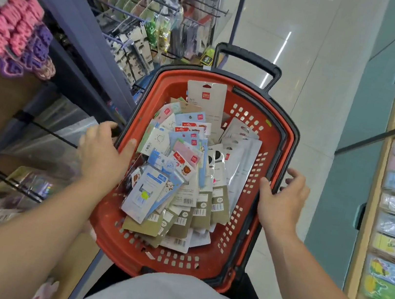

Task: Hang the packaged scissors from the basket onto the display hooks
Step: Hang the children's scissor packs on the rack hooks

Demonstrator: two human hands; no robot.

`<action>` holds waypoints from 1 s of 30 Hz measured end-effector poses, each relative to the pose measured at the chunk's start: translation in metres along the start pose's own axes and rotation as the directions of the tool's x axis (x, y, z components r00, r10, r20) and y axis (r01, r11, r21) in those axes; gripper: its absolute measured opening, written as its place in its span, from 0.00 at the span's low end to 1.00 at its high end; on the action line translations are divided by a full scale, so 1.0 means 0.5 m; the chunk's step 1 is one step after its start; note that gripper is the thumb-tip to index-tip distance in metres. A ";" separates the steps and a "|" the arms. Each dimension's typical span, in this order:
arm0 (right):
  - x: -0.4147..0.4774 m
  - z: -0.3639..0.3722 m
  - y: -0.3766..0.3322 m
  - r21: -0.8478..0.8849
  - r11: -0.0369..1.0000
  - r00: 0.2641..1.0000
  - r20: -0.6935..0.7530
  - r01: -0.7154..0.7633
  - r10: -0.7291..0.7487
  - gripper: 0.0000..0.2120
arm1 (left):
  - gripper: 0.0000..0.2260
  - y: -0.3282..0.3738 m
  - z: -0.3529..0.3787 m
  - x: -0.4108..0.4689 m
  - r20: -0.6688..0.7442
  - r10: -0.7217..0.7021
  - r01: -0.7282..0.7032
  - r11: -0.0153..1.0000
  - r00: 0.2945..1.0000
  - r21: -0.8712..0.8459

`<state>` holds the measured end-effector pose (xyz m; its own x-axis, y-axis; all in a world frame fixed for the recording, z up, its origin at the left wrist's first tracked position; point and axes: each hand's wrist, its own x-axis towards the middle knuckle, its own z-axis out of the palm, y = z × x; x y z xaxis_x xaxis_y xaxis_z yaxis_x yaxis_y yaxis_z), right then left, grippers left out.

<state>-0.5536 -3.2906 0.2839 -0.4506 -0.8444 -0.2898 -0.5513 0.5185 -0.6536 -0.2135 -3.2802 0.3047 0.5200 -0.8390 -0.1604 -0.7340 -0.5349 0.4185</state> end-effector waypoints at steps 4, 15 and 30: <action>0.023 -0.014 -0.037 -0.198 0.824 0.846 0.074 0.531 -0.528 0.20 | 0.23 0.039 0.023 -0.116 0.027 0.168 -0.170 0.983 0.985 0.069; 0.078 0.108 -0.120 0.017 0.950 0.532 0.825 0.313 -0.191 0.21 | 0.47 0.010 0.153 -0.167 0.355 -0.182 0.182 0.983 0.917 0.035; 0.038 0.212 -0.106 0.133 0.982 0.563 0.825 -0.131 -0.036 0.16 | 0.27 -0.015 0.209 -0.145 0.307 -0.133 0.137 0.991 0.942 0.010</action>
<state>-0.4587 -3.3483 0.2391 0.3457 -0.6058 -0.7166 -0.3892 0.6023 -0.6969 -0.2911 -3.2256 0.2198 0.4533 -0.7502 -0.4814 -0.6604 -0.6454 0.3838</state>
